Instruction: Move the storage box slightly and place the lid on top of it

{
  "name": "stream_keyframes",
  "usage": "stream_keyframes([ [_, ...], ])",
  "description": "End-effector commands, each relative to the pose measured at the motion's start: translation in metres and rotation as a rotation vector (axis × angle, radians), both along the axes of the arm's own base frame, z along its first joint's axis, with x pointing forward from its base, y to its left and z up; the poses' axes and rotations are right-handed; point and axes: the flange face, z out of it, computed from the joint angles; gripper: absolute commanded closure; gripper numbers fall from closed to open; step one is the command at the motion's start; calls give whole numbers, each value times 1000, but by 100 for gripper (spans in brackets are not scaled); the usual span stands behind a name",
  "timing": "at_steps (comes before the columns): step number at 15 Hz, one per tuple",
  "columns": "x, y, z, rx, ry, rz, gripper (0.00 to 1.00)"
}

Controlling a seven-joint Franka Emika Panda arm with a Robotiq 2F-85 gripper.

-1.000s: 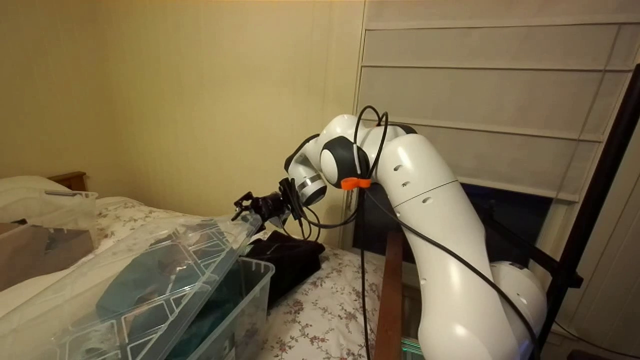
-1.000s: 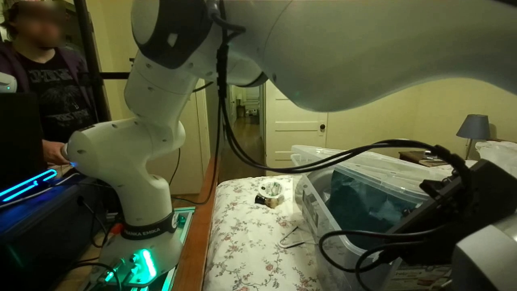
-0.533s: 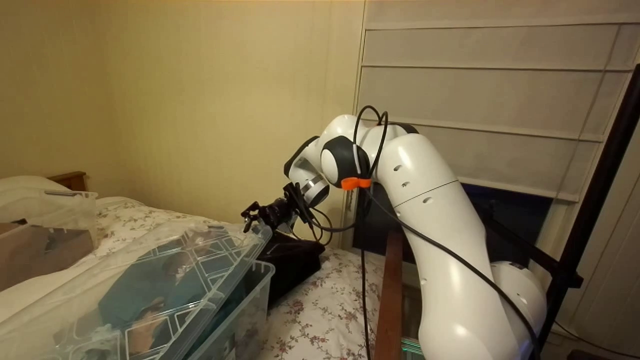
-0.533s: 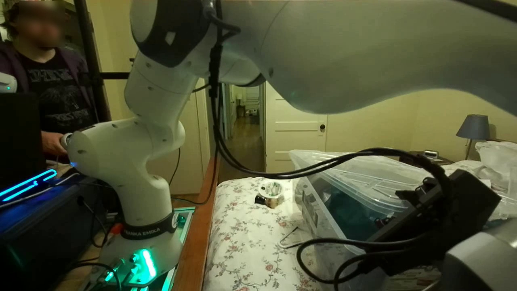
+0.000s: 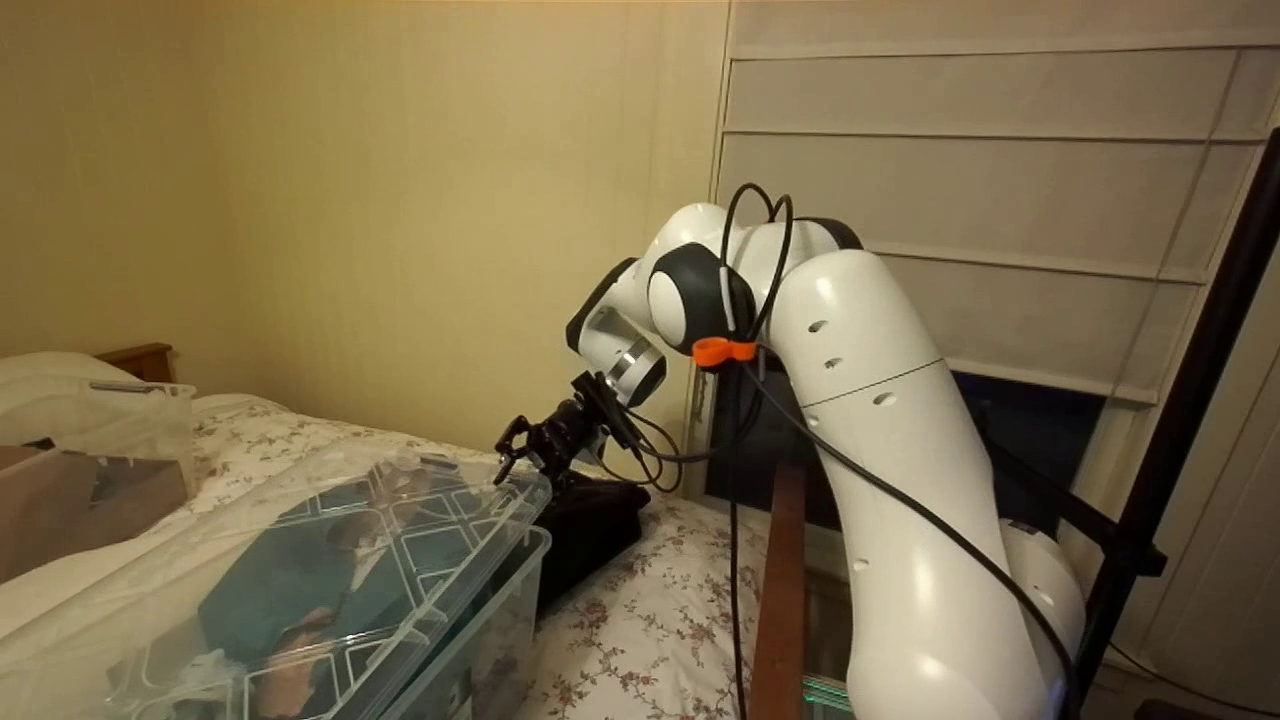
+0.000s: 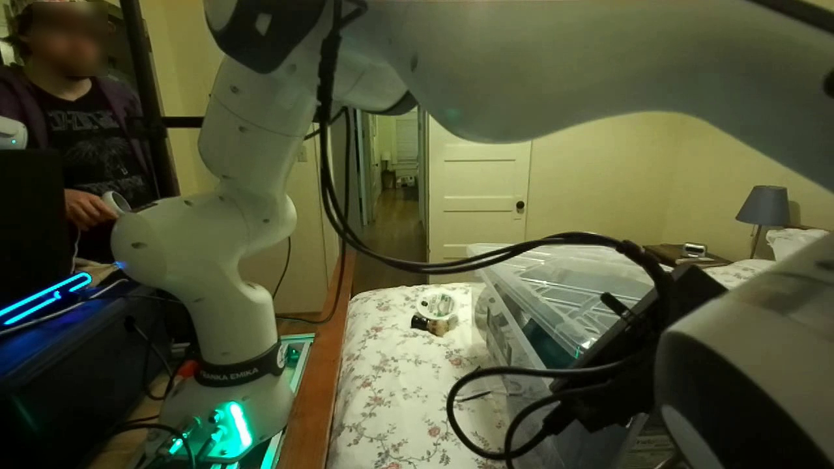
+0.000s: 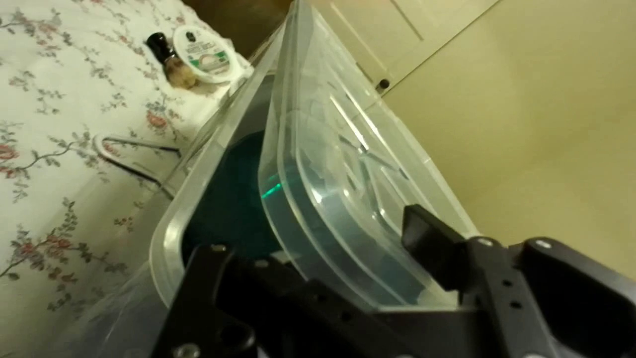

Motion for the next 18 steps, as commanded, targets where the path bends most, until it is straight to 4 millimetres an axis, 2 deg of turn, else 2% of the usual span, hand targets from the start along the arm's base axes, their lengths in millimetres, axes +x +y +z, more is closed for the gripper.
stream_keyframes([
  [1, -20, 8, 28, -191, -27, -5, 41],
  [5, -17, 0, 63, -368, -162, -25, 12],
  [7, -18, -5, 78, -458, -225, -41, 1],
  [8, -19, -6, 86, -506, -255, -44, 0],
  [12, -27, 1, 121, -657, -418, -44, 0],
  [14, -32, 17, 140, -716, -508, -33, 0],
  [16, -38, 44, 163, -774, -594, 5, 0],
  [17, -40, 60, 172, -807, -631, 30, 25],
  [18, -40, 77, 182, -840, -665, 60, 26],
])
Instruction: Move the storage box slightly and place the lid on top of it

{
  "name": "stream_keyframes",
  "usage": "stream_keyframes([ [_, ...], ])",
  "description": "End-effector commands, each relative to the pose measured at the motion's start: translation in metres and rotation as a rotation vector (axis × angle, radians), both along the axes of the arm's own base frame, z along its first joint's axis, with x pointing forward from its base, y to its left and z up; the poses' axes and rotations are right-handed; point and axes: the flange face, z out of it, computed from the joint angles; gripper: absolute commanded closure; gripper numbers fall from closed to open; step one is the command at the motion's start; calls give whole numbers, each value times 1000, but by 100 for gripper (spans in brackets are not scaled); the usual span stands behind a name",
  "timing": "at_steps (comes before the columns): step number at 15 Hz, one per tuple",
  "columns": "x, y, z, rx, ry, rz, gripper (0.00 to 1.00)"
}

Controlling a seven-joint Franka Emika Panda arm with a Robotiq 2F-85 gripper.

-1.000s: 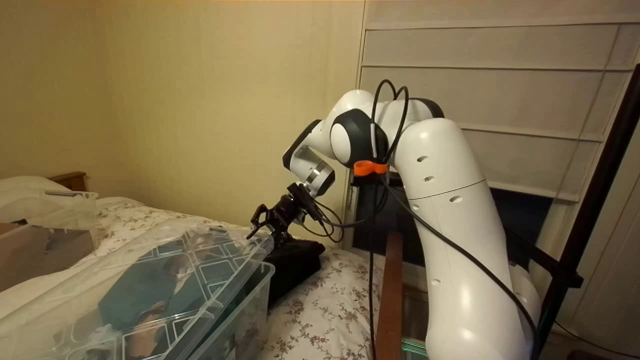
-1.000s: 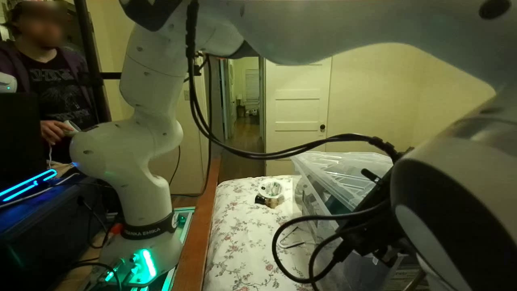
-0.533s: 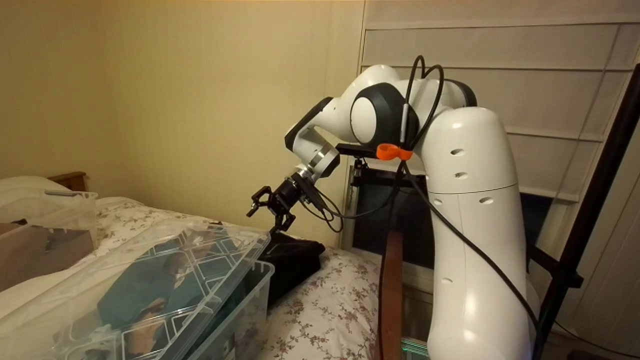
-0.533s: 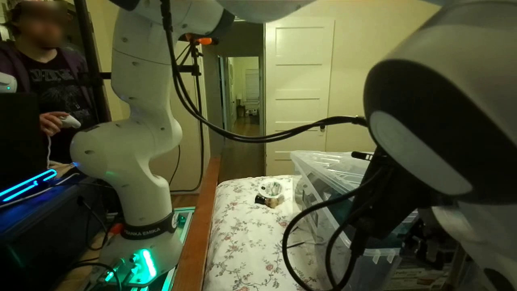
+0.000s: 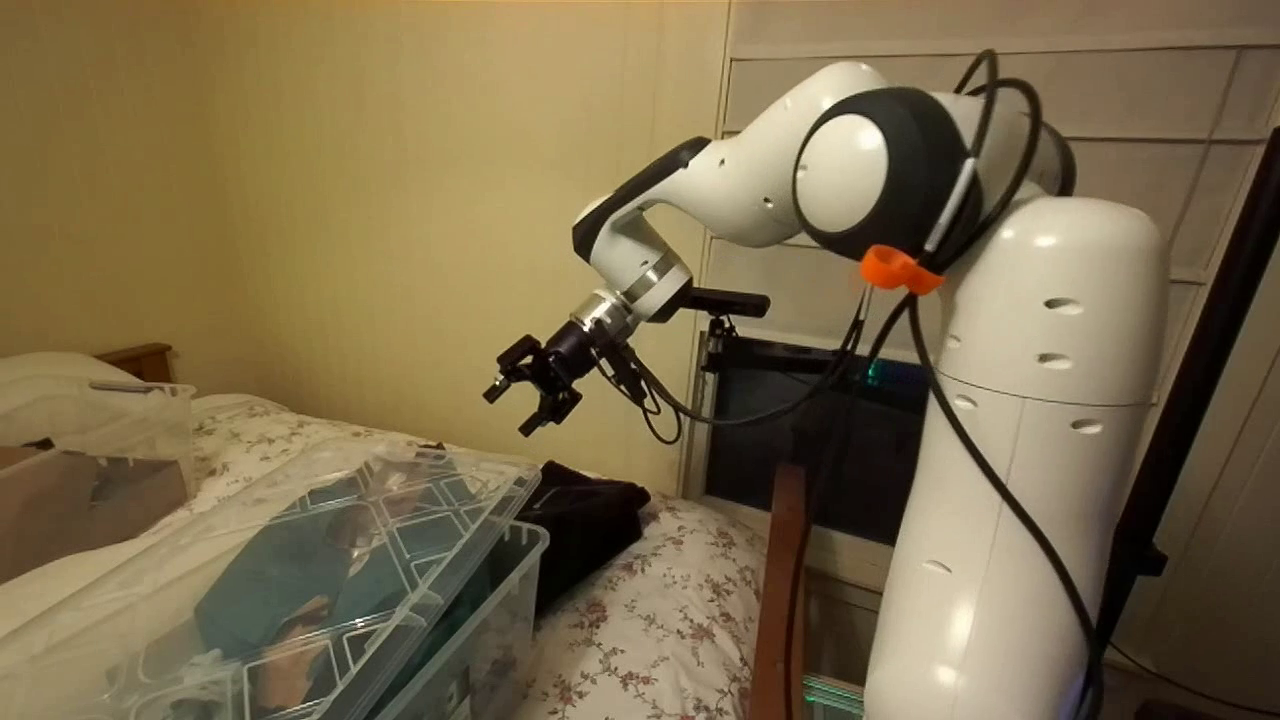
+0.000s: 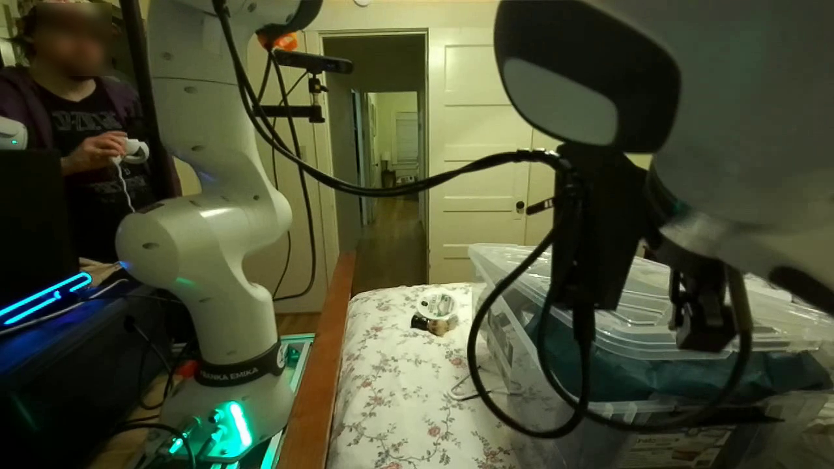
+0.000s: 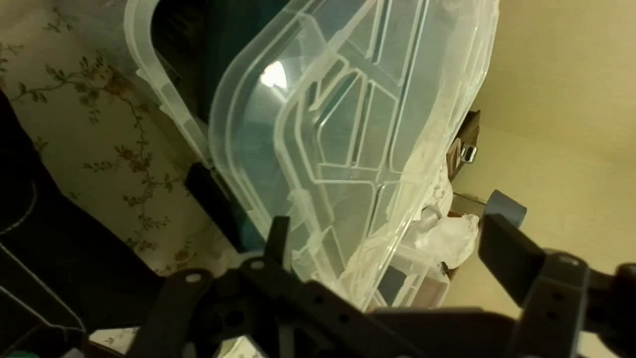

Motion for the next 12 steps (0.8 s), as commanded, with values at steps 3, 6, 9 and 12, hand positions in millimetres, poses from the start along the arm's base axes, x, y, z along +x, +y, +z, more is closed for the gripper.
stream_keyframes([
  [3, -17, 105, 51, -234, -146, 153, 47],
  [6, -6, 160, 67, -361, -188, 242, 68],
  [9, 9, 197, 88, -503, -231, 328, 91],
  [12, 17, 199, 92, -522, -235, 346, 100],
])
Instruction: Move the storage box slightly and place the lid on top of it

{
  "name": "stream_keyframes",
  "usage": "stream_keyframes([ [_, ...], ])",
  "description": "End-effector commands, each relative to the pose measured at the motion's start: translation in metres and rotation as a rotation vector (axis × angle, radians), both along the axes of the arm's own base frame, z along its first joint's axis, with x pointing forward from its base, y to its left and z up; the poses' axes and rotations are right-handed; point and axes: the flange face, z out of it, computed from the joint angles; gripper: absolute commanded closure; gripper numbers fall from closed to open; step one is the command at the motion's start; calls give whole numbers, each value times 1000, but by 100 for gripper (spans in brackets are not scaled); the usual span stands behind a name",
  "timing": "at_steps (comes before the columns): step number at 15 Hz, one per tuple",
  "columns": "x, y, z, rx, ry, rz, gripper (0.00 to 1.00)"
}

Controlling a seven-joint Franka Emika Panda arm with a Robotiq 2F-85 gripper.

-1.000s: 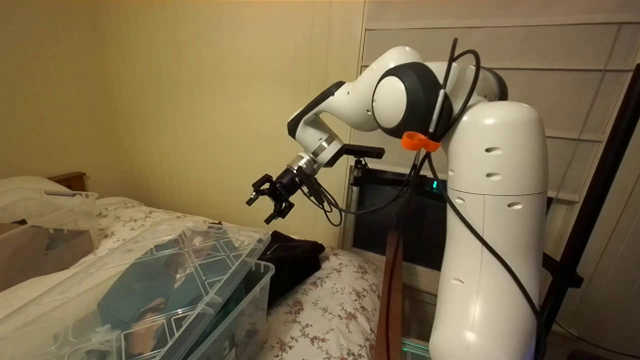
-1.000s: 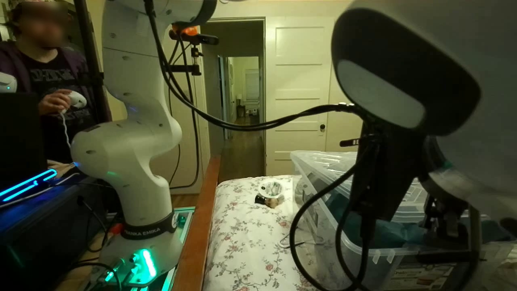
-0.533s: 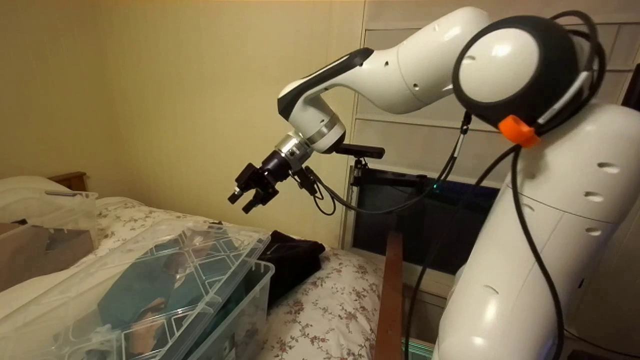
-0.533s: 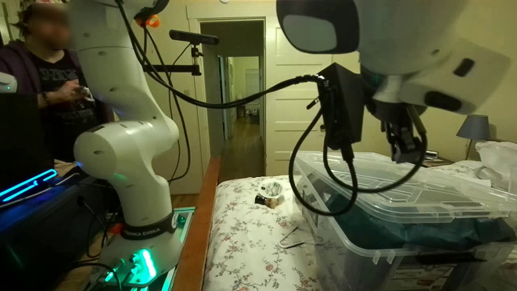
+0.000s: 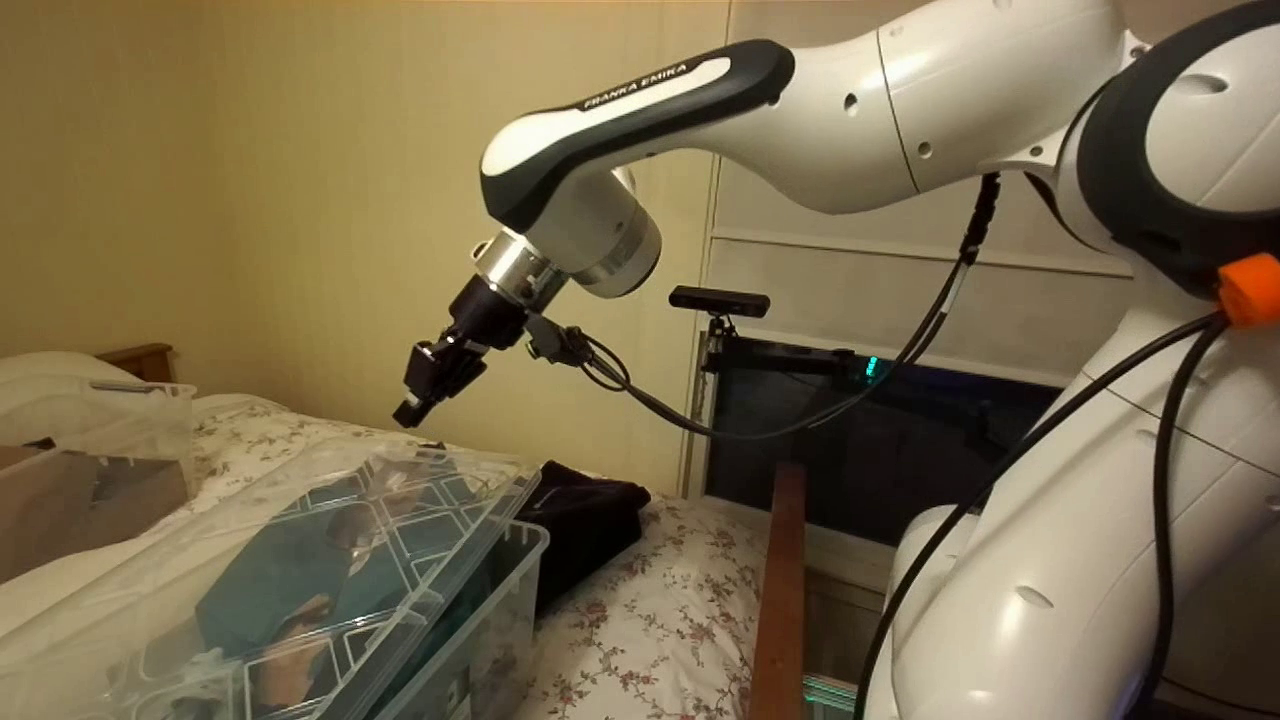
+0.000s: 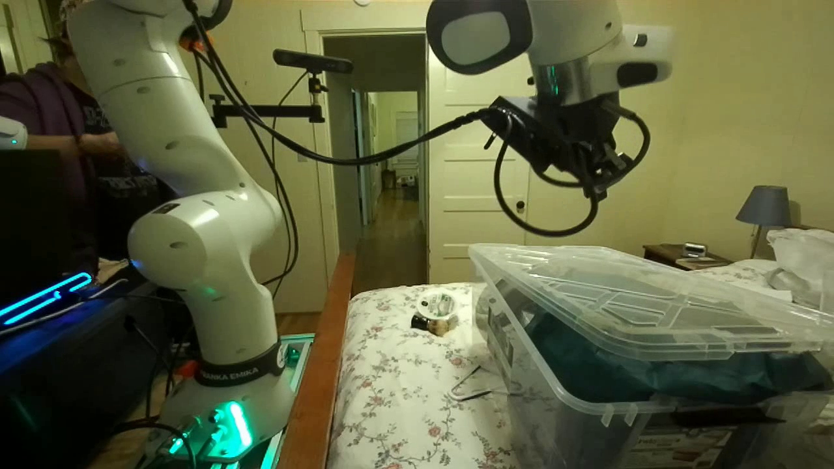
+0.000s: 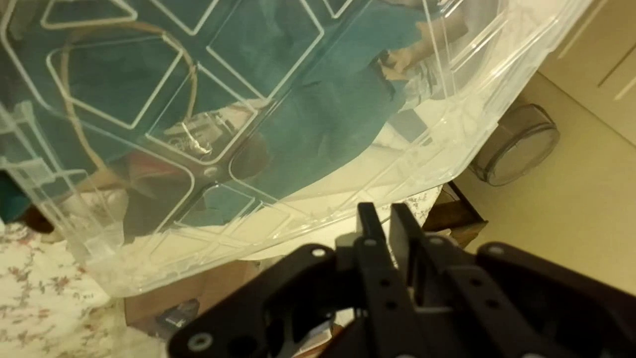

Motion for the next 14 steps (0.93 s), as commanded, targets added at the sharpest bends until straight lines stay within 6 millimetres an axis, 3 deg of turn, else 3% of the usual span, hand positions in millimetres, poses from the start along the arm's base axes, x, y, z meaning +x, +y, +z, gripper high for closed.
stream_keyframes([
  [1, 1, 2, 4, -5, -5, 2, 92],
  [2, 1, 2, 3, -2, -5, 3, 98],
  [7, 0, -3, 5, -18, 14, -34, 100],
  [11, 14, -24, 3, -250, -36, -120, 100],
  [14, 30, -33, -10, -398, -55, -169, 100],
])
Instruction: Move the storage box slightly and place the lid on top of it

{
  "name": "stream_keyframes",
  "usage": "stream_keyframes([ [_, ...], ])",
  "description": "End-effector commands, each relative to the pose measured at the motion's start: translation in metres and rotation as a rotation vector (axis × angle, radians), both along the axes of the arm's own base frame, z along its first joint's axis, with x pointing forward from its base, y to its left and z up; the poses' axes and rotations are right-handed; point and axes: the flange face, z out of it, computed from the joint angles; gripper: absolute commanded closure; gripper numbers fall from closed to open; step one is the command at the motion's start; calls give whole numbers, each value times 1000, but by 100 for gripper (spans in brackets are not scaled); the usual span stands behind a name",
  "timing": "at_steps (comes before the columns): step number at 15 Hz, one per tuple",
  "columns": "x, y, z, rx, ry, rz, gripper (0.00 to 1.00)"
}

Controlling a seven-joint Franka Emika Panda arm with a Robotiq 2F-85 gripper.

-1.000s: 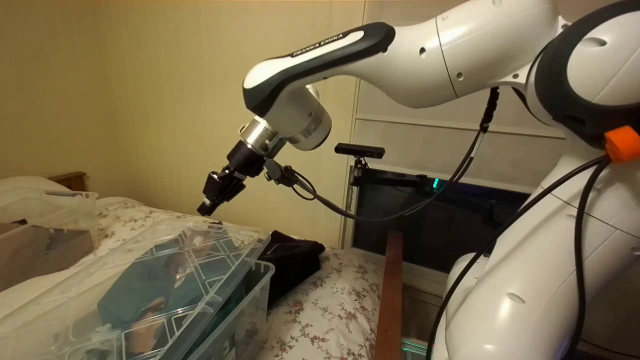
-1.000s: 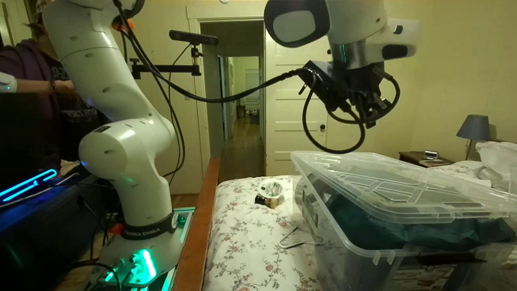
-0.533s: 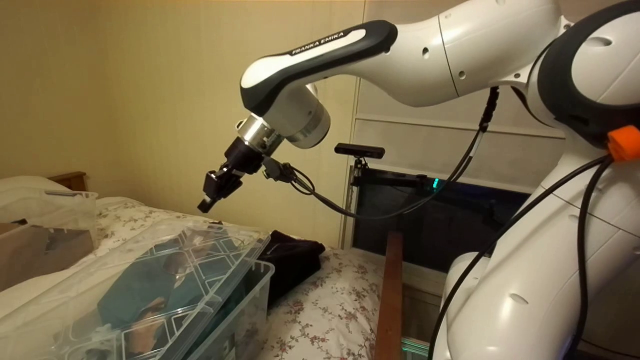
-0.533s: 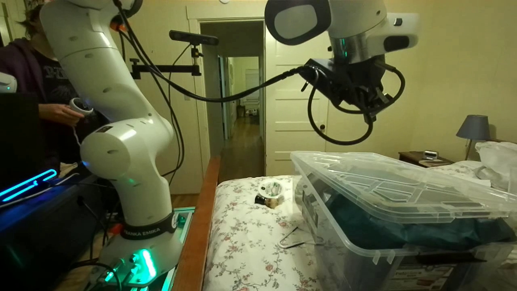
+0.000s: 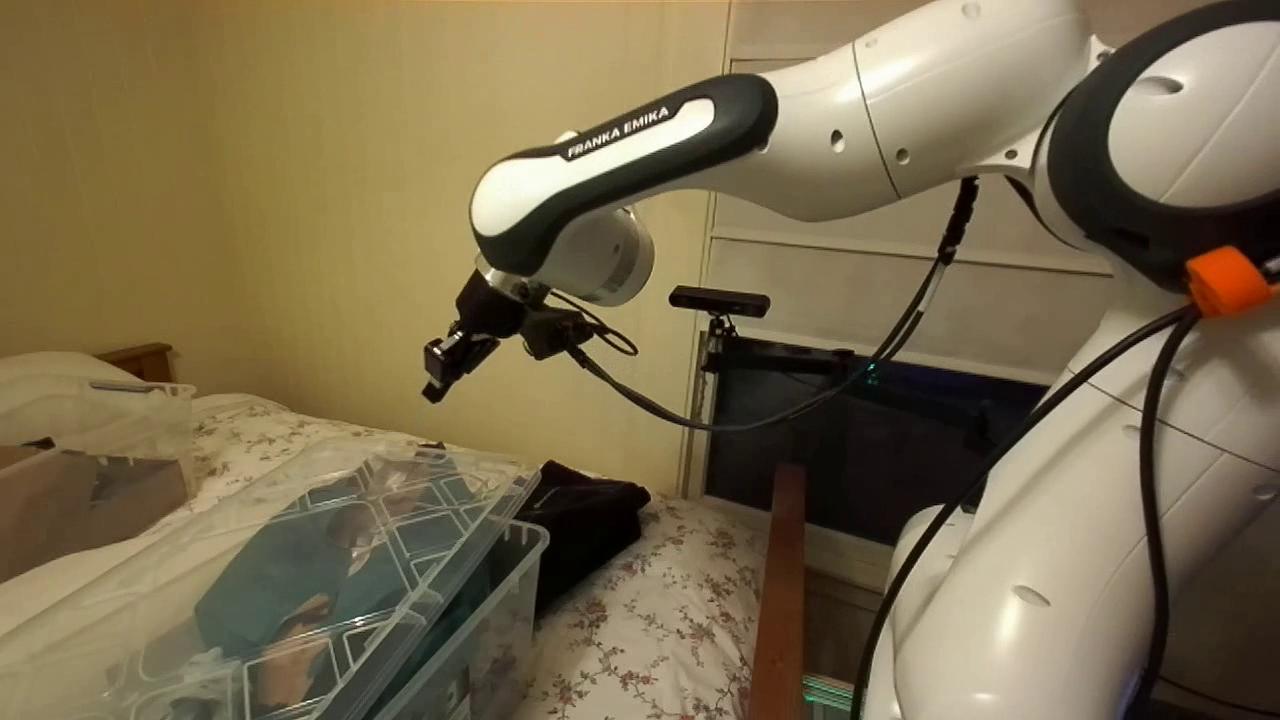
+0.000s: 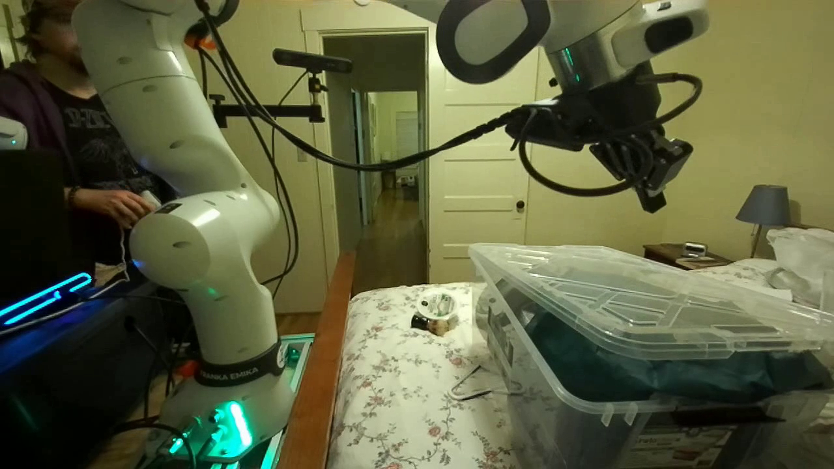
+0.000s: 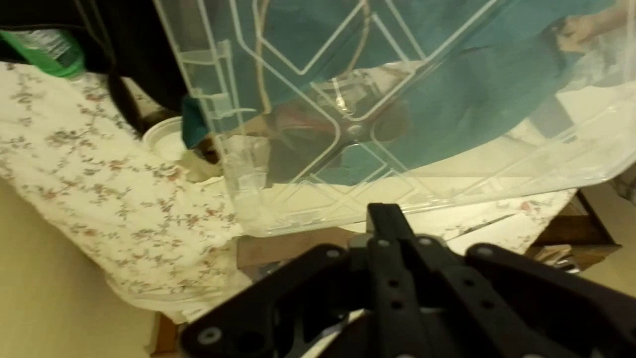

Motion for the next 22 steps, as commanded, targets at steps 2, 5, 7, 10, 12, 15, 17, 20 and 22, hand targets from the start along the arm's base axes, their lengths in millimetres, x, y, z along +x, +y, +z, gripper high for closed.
stream_keyframes([
  [2, 28, -12, -34, -196, 22, -69, 100],
  [5, 40, -24, -65, -266, 99, -102, 100],
  [7, 45, -31, -83, -291, 154, -122, 100],
  [10, 49, -35, -112, -275, 241, -149, 100],
  [12, 48, -35, -131, -215, 307, -163, 100],
  [15, 45, -39, -148, -164, 375, -186, 100],
  [17, 44, -43, -154, -152, 409, -202, 100],
  [20, 42, -48, -163, -131, 443, -216, 100],
  [22, 40, -50, -170, -123, 465, -225, 100],
])
